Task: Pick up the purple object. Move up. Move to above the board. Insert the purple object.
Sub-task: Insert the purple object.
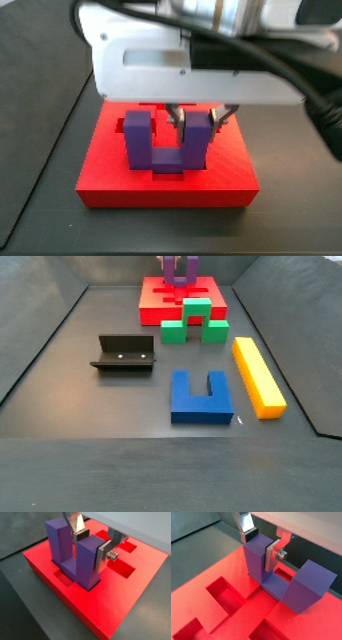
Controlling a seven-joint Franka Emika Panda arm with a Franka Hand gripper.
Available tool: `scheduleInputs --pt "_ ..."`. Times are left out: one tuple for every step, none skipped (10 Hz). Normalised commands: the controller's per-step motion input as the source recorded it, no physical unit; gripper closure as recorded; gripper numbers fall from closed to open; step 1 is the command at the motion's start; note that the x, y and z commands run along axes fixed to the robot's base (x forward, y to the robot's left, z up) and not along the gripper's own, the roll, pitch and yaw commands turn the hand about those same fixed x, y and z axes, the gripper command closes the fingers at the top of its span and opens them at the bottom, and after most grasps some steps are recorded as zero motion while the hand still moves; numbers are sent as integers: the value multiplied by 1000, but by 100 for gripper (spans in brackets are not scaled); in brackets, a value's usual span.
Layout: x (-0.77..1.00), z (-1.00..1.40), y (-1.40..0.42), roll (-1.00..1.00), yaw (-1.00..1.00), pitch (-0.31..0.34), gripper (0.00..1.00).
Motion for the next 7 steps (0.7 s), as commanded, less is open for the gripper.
scheduleInputs --pt "-286 -589 -91 71 0 -110 100" --pt "-306 -557 -140 104 0 -110 100" --pt "-363 -569 -191 114 11 -123 100" --pt "-363 -631 -223 94 9 -130 100" --pt "-297 -426 -114 134 0 -70 100" --pt "0 0 0 -10 0 0 100" --pt "0 0 0 0 0 0 100"
